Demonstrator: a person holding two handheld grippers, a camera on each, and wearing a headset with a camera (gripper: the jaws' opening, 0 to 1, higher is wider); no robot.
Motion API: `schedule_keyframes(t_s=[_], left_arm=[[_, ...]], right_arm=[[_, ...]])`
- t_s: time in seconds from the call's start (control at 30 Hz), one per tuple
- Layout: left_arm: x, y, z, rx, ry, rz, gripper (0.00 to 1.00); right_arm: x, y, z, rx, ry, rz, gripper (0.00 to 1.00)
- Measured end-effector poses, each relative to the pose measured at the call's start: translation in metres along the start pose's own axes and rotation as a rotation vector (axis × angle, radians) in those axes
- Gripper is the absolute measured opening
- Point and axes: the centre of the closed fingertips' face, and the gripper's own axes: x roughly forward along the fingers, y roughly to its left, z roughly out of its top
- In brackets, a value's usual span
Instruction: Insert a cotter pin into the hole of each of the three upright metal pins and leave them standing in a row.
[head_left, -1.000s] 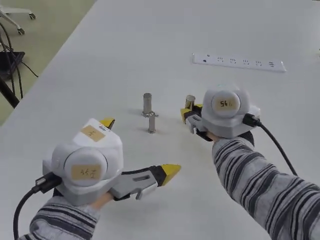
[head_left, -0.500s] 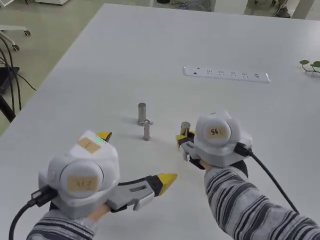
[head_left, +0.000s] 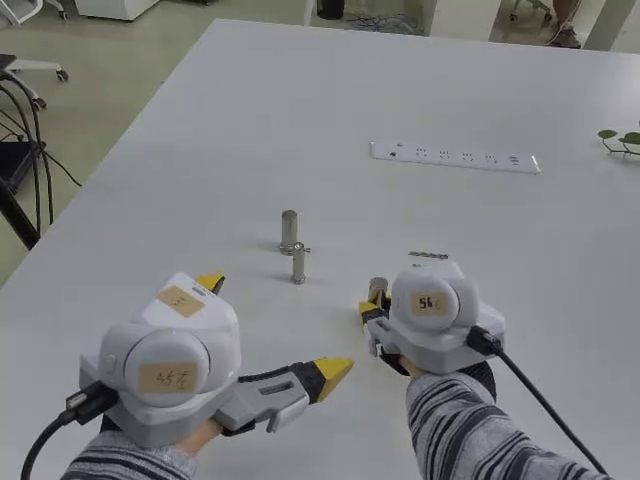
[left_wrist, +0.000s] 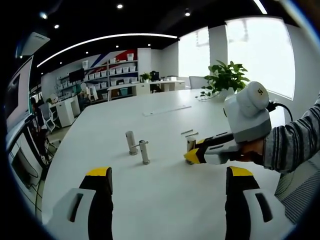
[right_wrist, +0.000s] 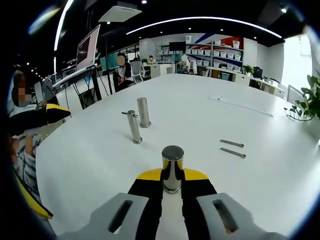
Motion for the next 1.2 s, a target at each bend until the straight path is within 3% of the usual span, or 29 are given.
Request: schedule_keyframes(t_s=[0.6,0.8,0.93,1.03,1.2], left_arm=[[-0.001,-0.005,-0.003,0.004,0.008,-0.005,0.92],[-0.001,-0.005,-0.005,0.004,0.014,-0.004,0.92],[-0.001,-0.005,-0.005,0.002,0.016,-0.005,0.92],[0.000,-0.006,-0.005,-0.001,0.017,-0.004,0.92],[0.000,-0.005,-0.004,0.002,0.016,0.010,0.95]], right_arm=[[-0.003,0.000,-0.003,0.056,0.013,-0.058,0.09],[-0.003,-0.001,-0.003,0.061,0.020,-0.040,0.11],[-0.010,0.001,0.003,0.022,-0.020,0.005,0.18],[-0.016,0.000,-0.003,0.035,0.000,0.036,0.23],[-0.028,-0.004,-0.003,0.007,-0.013,0.090,0.25]])
